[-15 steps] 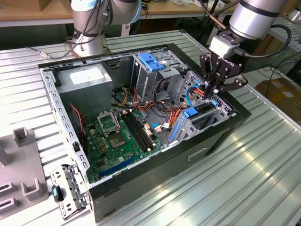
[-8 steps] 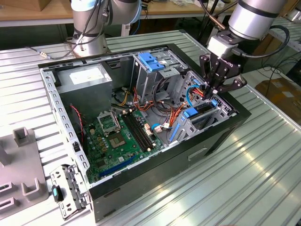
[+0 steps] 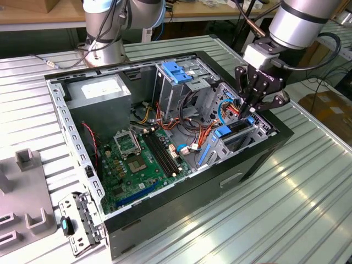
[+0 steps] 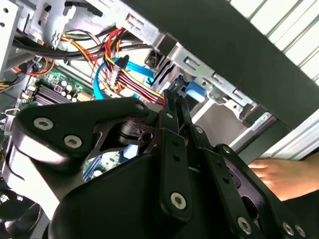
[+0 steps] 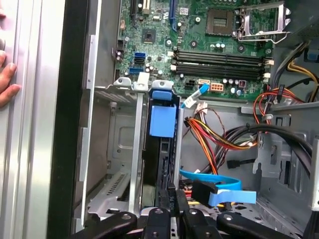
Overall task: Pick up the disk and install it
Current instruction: 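Insert the first disk wire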
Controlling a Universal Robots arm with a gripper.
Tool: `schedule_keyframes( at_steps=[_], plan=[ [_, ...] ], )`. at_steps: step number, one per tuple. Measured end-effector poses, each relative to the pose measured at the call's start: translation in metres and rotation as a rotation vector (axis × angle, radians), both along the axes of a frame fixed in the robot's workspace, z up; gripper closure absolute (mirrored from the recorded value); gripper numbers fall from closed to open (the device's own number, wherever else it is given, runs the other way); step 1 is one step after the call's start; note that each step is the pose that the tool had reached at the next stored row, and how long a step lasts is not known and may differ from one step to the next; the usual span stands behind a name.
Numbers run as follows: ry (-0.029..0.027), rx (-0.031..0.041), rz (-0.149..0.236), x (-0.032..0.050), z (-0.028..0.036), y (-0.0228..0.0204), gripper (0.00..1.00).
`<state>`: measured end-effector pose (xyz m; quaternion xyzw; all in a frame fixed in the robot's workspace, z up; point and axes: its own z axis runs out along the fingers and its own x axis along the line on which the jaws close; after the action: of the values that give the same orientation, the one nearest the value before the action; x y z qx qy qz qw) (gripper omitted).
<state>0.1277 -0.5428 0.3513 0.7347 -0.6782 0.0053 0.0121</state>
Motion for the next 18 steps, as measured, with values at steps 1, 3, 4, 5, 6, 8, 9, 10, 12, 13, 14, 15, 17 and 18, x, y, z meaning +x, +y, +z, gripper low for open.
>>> schedule_keyframes(
  at_steps=[1,3,4,5,6,8,9,10,12,13,14,15,17,18],
  plan=[
    [0.0,0.0,-0.003,-0.0007,-0.0004,0.0,0.83],
    [0.0,-0.0004,-0.025,-0.0008,-0.0019,-0.0001,0.83],
    [-0.0001,-0.0003,-0.033,-0.0008,-0.0021,-0.0005,0.83],
    [0.0,-0.0003,-0.036,-0.0008,-0.0021,-0.0007,0.83],
    [0.0,-0.0003,-0.038,-0.0008,-0.0022,-0.001,0.83],
    [-0.0014,-0.0002,-0.038,-0.0009,-0.0025,-0.0011,0.83],
    [-0.0052,0.0,-0.039,-0.0012,-0.0027,-0.0012,0.83],
    [-0.0112,0.0,-0.04,-0.0013,-0.0028,-0.0012,0.83],
    [-0.0228,0.0002,-0.043,-0.002,-0.0029,-0.0012,0.83],
    [-0.0243,0.0003,-0.044,-0.0031,-0.0029,-0.0012,0.83],
    [-0.0255,0.0002,-0.048,-0.0048,-0.003,-0.0012,0.83],
    [-0.0255,0.0,-0.06,-0.0049,-0.003,-0.0012,0.83],
    [-0.0255,-0.0004,-0.093,-0.005,-0.0033,-0.0012,0.83],
    [-0.0255,-0.0005,-0.098,-0.005,-0.0034,-0.0013,0.83]
  ],
)
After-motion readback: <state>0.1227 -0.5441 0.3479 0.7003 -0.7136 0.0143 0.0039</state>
